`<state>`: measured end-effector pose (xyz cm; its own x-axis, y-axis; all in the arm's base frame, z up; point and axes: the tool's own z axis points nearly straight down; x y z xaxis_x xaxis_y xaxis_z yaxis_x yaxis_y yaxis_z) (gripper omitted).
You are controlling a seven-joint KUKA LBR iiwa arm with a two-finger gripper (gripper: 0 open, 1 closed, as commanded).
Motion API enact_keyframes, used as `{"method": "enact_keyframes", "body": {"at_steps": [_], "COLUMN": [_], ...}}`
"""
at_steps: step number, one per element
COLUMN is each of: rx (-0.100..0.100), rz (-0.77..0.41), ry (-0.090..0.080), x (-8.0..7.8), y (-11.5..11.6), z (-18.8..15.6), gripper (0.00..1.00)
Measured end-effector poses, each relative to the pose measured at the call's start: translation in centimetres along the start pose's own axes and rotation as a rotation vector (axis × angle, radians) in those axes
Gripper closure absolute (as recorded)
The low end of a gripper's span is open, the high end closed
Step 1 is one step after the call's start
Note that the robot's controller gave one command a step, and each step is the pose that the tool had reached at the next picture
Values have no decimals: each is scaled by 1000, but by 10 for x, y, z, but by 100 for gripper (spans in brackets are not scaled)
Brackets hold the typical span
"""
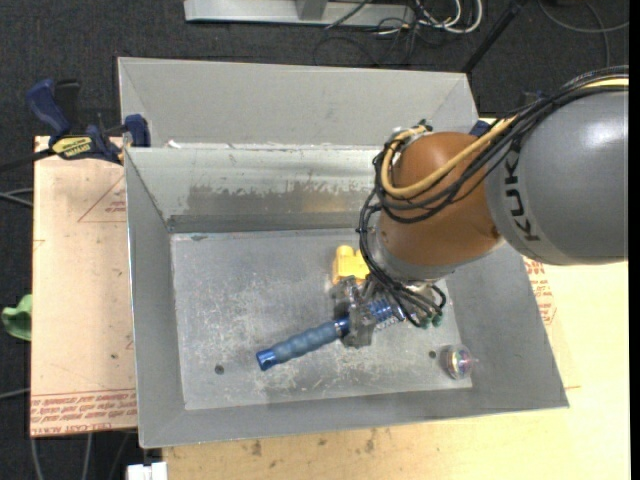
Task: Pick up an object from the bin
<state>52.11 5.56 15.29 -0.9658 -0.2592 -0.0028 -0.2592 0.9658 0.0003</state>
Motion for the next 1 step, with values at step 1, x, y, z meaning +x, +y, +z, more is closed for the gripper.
{"method": "enact_keyframes", "body": {"at_steps": [1], "rx": [-1], "rz": [3], "ry": [1], "x": [0], "y": [0], "z": [-9], "gripper": [100]}}
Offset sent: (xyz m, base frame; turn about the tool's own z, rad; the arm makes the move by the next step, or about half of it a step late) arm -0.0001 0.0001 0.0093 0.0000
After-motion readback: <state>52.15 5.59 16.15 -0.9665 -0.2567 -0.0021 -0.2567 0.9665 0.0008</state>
